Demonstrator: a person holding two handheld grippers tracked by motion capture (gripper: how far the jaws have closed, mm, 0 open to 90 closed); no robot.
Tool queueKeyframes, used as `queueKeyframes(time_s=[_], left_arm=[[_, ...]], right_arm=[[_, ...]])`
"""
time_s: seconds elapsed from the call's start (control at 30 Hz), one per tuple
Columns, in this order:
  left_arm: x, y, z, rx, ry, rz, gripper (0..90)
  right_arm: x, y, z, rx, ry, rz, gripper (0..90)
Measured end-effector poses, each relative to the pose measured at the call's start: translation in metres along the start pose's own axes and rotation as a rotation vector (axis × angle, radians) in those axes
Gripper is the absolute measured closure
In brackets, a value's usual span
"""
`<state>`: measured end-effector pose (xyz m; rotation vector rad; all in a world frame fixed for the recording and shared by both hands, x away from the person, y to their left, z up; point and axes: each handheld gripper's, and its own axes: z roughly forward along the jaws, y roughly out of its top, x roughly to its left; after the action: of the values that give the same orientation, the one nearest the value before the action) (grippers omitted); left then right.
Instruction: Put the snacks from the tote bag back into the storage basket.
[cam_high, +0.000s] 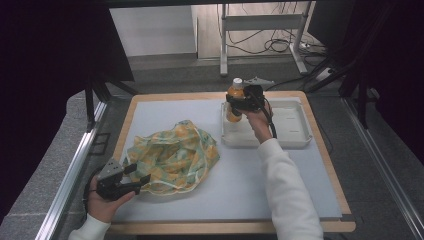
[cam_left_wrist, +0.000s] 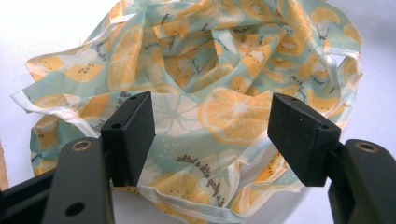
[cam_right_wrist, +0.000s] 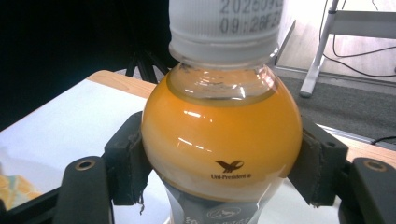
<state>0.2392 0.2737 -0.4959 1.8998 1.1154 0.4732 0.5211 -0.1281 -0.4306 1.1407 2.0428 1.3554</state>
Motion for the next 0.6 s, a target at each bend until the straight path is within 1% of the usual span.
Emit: queueKeyframes(time_s=[0.4, 0.6], left_arm=[[0.001, 0.000, 0.000, 0.000, -0.002, -0.002, 32.6], [0.002, -0.001, 0.001, 0.006, -0.005, 0.001, 32.6]], right_arm=[[-0.012, -0.006, 0.023, 0.023, -0.045, 0.015, 30.4], [-0.013, -0.005, 0.032, 0.017, -0.050, 0.015, 30.4]])
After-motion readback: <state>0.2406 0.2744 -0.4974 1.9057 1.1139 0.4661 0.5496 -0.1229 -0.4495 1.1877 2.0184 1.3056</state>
